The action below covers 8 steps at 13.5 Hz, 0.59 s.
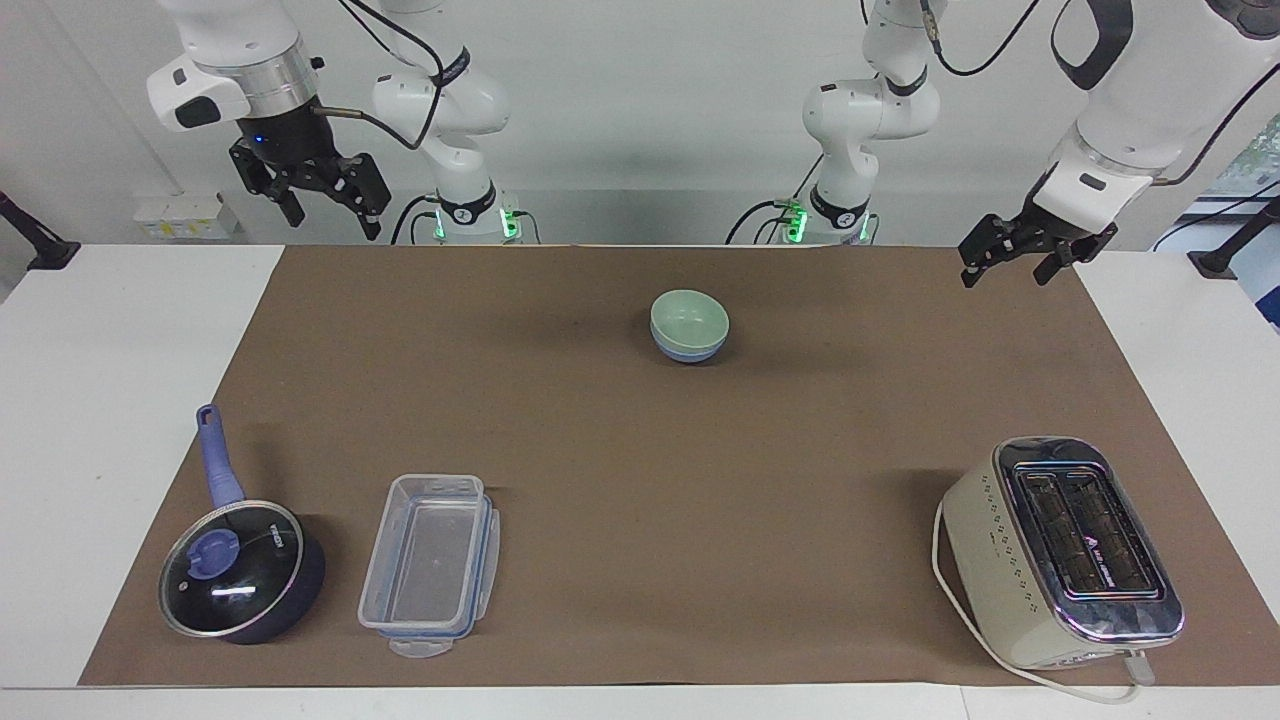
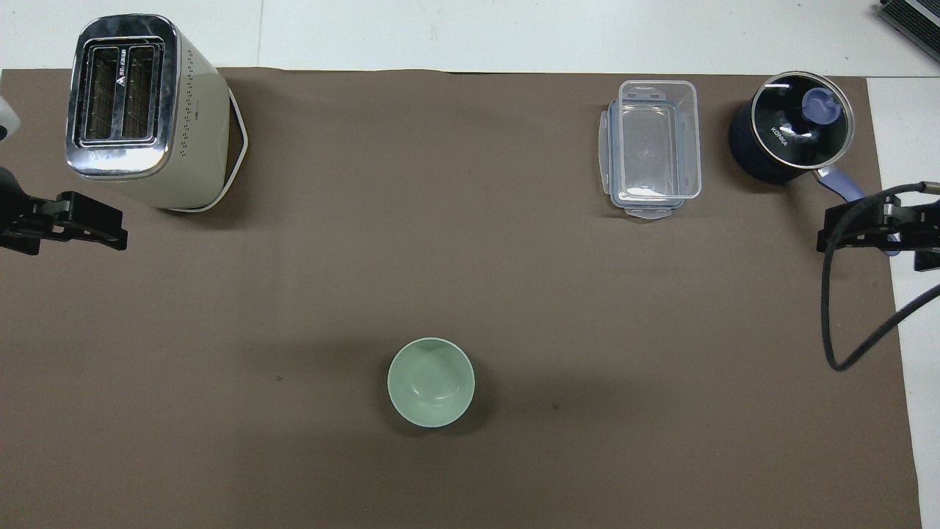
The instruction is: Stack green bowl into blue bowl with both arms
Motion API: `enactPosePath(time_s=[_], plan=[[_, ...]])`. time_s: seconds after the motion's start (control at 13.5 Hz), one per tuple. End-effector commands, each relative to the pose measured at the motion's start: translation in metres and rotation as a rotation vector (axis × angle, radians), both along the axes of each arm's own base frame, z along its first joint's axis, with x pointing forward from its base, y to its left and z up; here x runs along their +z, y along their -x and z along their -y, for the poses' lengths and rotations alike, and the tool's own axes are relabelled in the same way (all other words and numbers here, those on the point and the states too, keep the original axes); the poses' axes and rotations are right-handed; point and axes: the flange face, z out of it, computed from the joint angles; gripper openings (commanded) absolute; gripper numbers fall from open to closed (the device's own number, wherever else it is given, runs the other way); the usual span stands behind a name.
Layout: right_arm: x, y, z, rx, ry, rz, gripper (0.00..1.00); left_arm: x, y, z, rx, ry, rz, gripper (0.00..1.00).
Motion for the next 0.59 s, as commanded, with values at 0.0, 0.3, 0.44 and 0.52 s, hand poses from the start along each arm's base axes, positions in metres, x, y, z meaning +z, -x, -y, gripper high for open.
enactPosePath(time_s=[0.0, 0.3, 0.44, 0.52], plan=[[0.0038, 0.0019, 0.0000, 0.032, 0.008, -0.012, 1.00, 0.0057, 0.0017, -0.0031, -0.003, -0.002, -0.007, 1.00], [0.0022, 0.0086, -0.0029, 0.074, -0.010, -0.015, 1.00, 0.0057, 0.0018, -0.0022, -0.004, -0.002, -0.007, 1.00], [0.0030, 0.0077, -0.0047, 0.080, -0.037, -0.006, 1.00, 0.0057, 0.0018, -0.0023, -0.004, -0.002, -0.007, 1.00], [0.0026, 0.0067, -0.0047, 0.092, -0.038, -0.003, 1.00, 0.0057, 0.0017, -0.0031, -0.003, -0.002, -0.007, 1.00]])
